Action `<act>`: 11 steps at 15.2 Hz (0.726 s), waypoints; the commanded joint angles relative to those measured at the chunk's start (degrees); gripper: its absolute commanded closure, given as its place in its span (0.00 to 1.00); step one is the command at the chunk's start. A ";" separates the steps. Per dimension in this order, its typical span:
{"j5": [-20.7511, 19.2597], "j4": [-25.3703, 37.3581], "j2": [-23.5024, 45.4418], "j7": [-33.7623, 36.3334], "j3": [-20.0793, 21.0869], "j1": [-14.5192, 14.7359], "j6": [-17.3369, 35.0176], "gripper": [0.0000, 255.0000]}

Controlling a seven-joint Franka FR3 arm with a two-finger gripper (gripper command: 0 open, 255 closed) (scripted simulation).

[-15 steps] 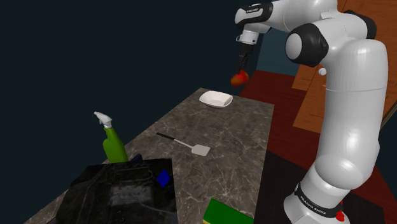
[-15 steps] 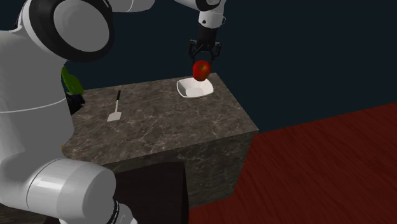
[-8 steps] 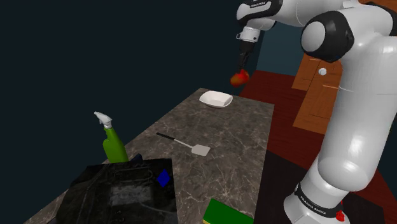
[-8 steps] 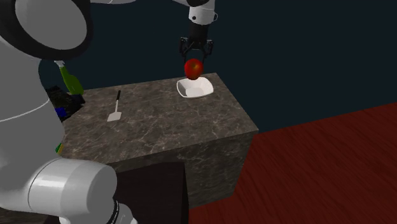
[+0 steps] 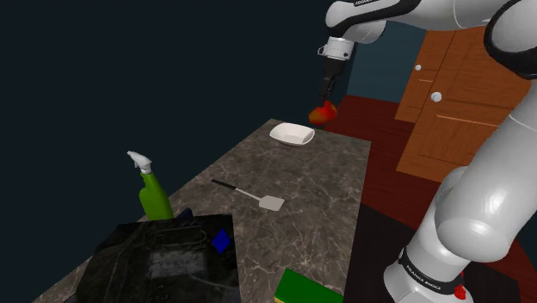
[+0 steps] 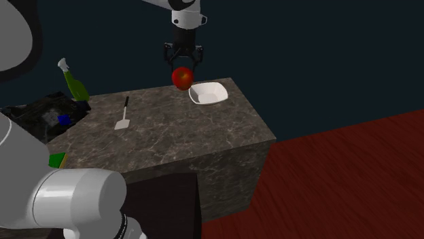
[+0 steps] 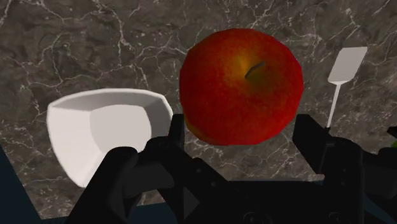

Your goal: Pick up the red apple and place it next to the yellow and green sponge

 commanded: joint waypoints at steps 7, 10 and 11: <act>-3.91 -15.11 -15.08 11.53 7.64 1.99 2.42 1.00; -3.98 -19.63 -19.88 15.65 10.87 2.54 2.63 1.00; -3.87 -21.01 -21.39 17.00 11.96 2.76 2.65 1.00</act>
